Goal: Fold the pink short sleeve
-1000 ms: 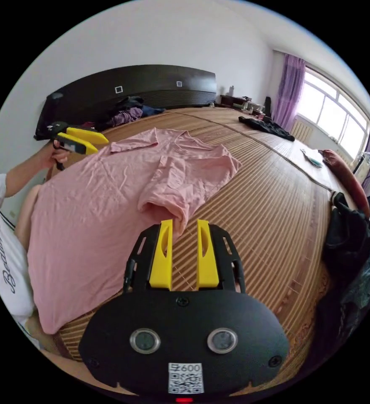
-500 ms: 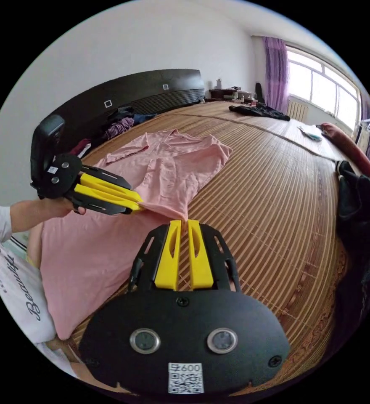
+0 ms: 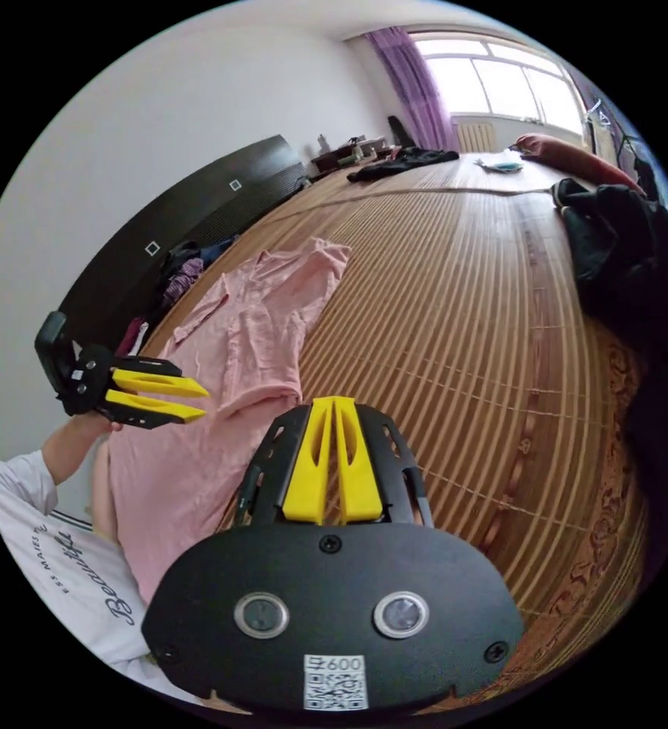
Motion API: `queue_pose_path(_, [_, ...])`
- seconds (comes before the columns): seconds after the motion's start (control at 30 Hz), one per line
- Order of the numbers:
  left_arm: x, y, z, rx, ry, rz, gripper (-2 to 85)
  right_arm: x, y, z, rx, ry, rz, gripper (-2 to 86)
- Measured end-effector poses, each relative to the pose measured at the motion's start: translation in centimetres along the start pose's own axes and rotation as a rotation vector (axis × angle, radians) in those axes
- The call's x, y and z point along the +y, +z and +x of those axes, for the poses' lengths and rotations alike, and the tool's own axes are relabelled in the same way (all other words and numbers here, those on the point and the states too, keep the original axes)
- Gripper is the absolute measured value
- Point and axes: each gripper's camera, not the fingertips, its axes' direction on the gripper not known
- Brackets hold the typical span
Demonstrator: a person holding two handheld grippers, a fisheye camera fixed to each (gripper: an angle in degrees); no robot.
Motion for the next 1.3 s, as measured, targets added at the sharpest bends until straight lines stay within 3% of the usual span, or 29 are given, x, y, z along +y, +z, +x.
queue_pose_path(0.07, [-3.6, 0.9, -4.0, -0.049, -0.056, 0.047, 2.3, -1.3, -1.4, -2.1, -0.222, 0.019, 0.155, 1.9])
queue_pose_path(0.1, [-4.7, 1.4, -5.2, -0.051, -0.080, 0.057, 2.1, -1.6, -1.3, -2.9, -0.234, 0.004, 0.170, 1.7])
queue_pose_path(0.27, [-17.3, 8.3, -15.6, -0.013, -0.249, 0.055, 1.3, -4.6, 4.1, -7.2, 0.153, -0.086, -0.141, -0.5])
queue_pose_path(0.4, [-25.2, 14.3, -19.4, 0.062, -0.248, -0.032, 1.1, -5.9, 3.4, -5.9, 0.062, -0.031, -0.150, -0.8])
queue_pose_path(0.53, [-32.0, 18.7, -22.2, -0.067, -0.237, -0.113, 1.0, -7.1, 2.0, -4.5, -0.018, -0.008, -0.170, -0.9])
queue_pose_path(0.67, [-38.1, 21.1, -24.7, -0.045, -0.200, -0.168, 0.9, -8.3, 1.0, -3.7, -0.068, 0.037, -0.162, -0.9])
queue_pose_path(0.73, [-40.4, 21.4, -26.0, -0.037, -0.211, -0.198, 0.9, -8.8, 0.6, -3.8, -0.069, 0.042, -0.160, -0.9])
queue_pose_path(0.87, [-44.2, 16.8, -30.1, -0.072, -0.365, 0.008, 0.8, -10.0, 0.0, -4.5, -0.066, 0.039, -0.163, -0.9])
queue_pose_path(0.97, [-47.1, 18.3, -31.1, 0.073, -0.292, -0.116, 0.8, -10.8, -0.4, -4.9, -0.069, 0.038, -0.163, -0.9])
queue_pose_path(1.07, [-49.1, 20.1, -31.4, 0.044, -0.263, -0.160, 0.8, -11.3, -0.8, -5.0, -0.087, 0.050, -0.160, -0.9])
queue_pose_path(1.3, [-53.3, 21.6, -35.3, 0.108, -0.398, -0.110, 0.8, -12.5, -1.2, -5.9, -0.088, 0.044, -0.171, -0.9])
